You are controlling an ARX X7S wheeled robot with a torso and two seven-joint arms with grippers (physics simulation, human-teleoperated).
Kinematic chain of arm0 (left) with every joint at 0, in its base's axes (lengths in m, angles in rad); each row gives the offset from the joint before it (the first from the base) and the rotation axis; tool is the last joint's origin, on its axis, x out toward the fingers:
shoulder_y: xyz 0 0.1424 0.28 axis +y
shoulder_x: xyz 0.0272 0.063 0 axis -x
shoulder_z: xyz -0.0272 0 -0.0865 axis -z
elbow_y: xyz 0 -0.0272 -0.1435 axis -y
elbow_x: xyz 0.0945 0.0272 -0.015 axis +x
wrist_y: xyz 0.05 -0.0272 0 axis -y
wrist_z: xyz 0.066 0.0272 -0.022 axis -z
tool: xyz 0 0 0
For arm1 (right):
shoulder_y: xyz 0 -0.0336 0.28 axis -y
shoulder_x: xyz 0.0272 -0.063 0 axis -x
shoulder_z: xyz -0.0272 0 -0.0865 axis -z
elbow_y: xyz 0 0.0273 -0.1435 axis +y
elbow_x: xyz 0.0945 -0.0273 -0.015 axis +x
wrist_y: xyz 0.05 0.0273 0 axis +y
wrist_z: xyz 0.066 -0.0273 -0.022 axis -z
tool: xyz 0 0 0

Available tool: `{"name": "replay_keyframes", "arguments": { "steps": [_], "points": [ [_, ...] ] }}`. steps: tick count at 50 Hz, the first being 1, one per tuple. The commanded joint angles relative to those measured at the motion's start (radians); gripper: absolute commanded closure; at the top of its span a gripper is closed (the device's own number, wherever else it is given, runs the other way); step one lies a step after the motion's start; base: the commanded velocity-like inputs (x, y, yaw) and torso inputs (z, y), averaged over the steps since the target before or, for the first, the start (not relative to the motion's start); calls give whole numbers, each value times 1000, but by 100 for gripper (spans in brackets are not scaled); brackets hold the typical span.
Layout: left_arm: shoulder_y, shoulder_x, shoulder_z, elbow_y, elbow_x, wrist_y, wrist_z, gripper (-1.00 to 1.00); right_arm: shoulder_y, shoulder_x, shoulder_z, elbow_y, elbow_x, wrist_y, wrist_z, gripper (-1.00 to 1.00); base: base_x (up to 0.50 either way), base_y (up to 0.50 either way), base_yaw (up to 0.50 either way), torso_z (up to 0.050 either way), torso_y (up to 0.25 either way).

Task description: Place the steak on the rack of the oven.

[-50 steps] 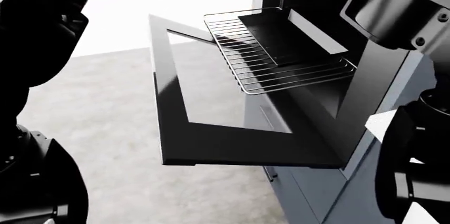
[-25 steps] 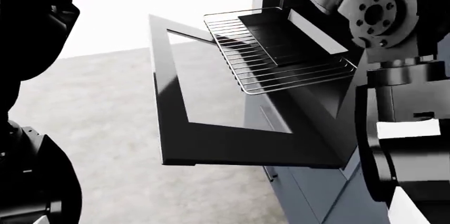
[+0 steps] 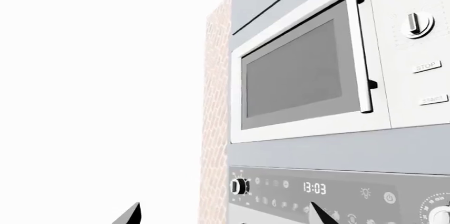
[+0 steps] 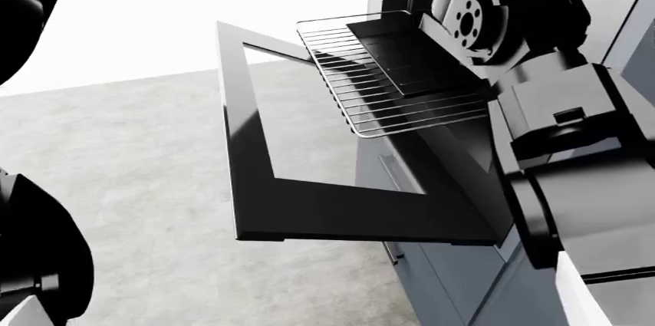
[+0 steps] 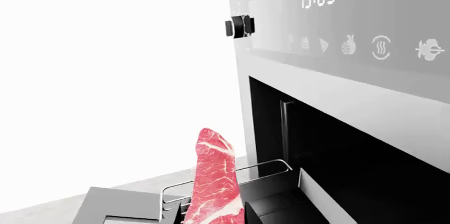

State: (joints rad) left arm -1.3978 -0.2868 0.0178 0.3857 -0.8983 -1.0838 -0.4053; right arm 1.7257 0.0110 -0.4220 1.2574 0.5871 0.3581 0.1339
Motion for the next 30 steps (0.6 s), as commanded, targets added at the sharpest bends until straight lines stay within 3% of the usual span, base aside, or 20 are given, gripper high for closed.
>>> {"name": "replay_keyframes", "arguments": {
  "steps": [1,12,30],
  "points": [
    [-53,-26,5,5,0,-27,-25,-100,-14,-11,-41,51,-61,-37,39,100,0,0,0,0,0],
    [-51,-41,17,-18,21,13,4,-100,-40,-11,-30,51,-113,-48,66,100,15,53,0,0,1],
    [-51,-66,24,-19,42,40,10,-100,-56,-11,-127,51,-36,-54,76,100,86,300,0,0,1]
  ]
}}
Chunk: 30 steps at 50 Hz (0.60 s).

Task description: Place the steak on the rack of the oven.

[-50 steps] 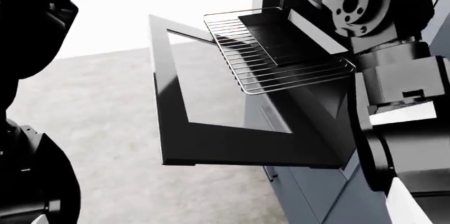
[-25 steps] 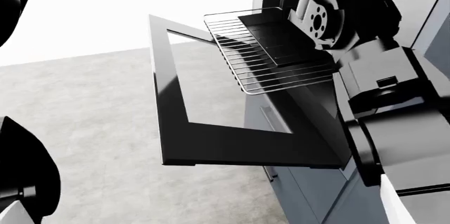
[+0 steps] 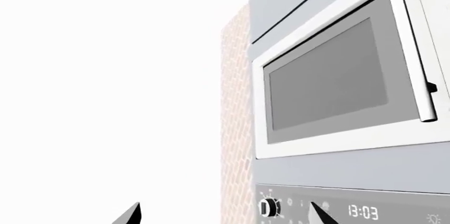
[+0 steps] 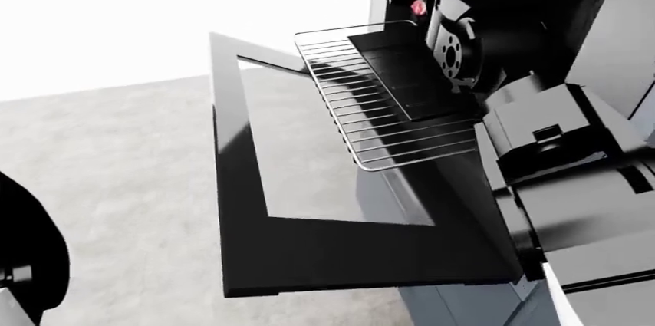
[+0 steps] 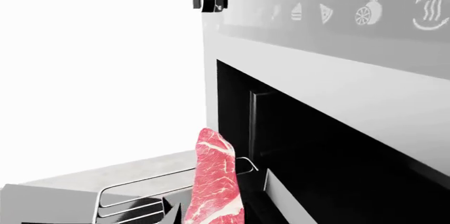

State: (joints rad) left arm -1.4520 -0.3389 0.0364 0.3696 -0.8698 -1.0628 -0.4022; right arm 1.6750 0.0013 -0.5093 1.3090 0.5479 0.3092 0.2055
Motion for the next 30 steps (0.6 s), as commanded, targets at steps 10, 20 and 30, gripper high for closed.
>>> {"name": "replay_keyframes", "arguments": {
  "steps": [10,20,30],
  "points": [
    [28,-21,13,-8,31,55,22,-100,-15,-1,-63,0,20,-4,13,100,97,338,0,0,1],
    [24,-28,8,-3,20,49,18,-100,-39,-1,-81,0,18,12,25,100,72,250,0,0,1],
    [26,-30,8,-2,14,50,13,-100,-78,-1,54,0,-150,62,40,100,0,0,0,0,0]
  ]
}}
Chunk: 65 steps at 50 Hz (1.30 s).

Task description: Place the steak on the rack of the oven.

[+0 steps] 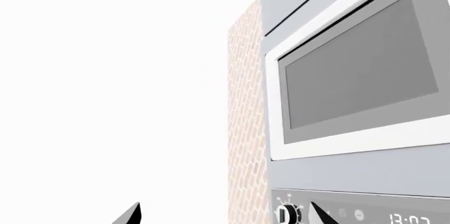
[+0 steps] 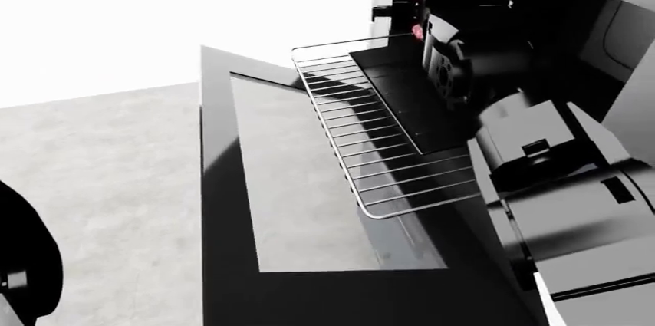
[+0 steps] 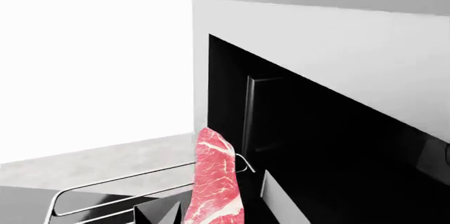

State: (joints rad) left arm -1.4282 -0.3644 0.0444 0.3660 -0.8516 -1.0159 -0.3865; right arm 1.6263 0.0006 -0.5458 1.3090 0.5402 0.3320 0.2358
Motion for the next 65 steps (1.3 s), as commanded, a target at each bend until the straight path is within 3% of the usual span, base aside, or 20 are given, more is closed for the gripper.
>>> {"name": "replay_keyframes", "arguments": {
  "steps": [1,13,24,27,32,65],
  "points": [
    [3,-4,0,2,-5,3,-3,-100,-35,0,115,0,-168,48,11,100,0,0,0,0,0],
    [-19,4,-2,6,-26,-21,-26,-100,-84,0,279,0,-360,98,2,100,0,0,0,0,1],
    [-28,-5,23,4,-13,25,28,-100,-110,0,266,0,-324,159,-39,100,0,0,0,0,0],
    [-19,-9,37,1,-1,52,58,-100,-130,0,144,0,-293,185,-93,100,0,0,0,0,0],
    [-24,-10,39,9,-11,42,54,-100,-136,0,81,0,-267,190,-109,100,0,0,0,0,0],
    [-18,-21,66,5,-8,59,67,-100,-137,0,191,0,-358,188,-91,100,0,0,0,0,0]
  ]
}}
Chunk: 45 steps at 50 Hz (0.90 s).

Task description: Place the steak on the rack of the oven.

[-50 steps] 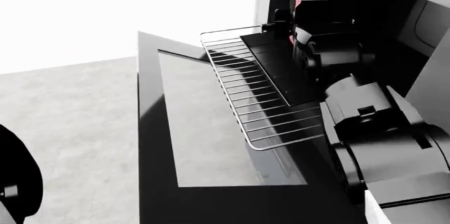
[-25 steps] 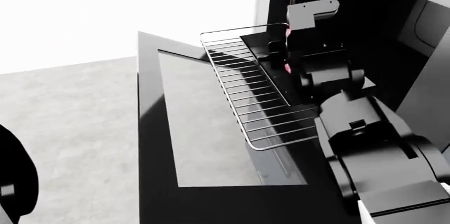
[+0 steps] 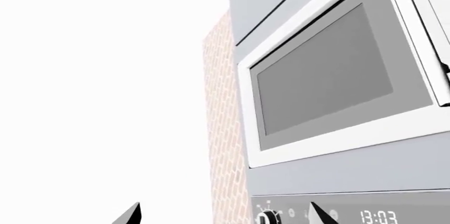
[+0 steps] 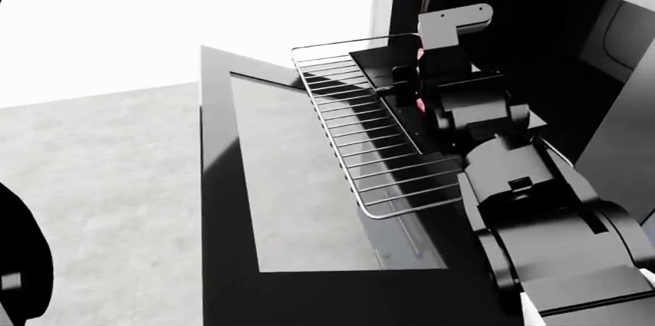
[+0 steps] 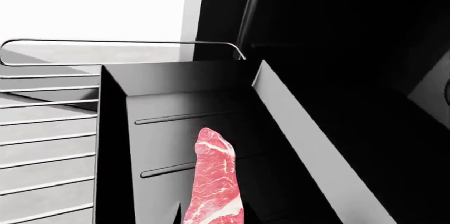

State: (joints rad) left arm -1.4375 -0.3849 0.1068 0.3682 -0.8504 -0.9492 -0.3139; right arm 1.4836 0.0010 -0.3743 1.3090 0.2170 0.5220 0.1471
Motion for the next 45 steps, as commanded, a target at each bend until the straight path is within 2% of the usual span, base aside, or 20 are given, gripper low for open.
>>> {"name": "replay_keyframes", "arguments": {
  "steps": [1,21,22,39,45],
  "points": [
    [-7,-1,5,2,-8,-6,-4,-100,6,-1,19,0,-34,-2,-2,100,0,0,0,10,0],
    [8,-6,20,-11,6,27,15,-100,7,-1,17,0,-31,1,-7,100,0,0,0,0,-108],
    [8,-6,20,-11,6,28,15,-100,7,-1,21,0,-35,1,-7,-100,3,-1,0,0,-123],
    [11,-6,12,-9,-7,32,9,-100,18,-1,37,0,-30,-5,6,-100,0,0,0,0,-7],
    [8,-5,13,-10,-11,32,6,-100,46,-1,-15,0,38,-29,0,-100,0,0,0,0,0]
  ]
}}
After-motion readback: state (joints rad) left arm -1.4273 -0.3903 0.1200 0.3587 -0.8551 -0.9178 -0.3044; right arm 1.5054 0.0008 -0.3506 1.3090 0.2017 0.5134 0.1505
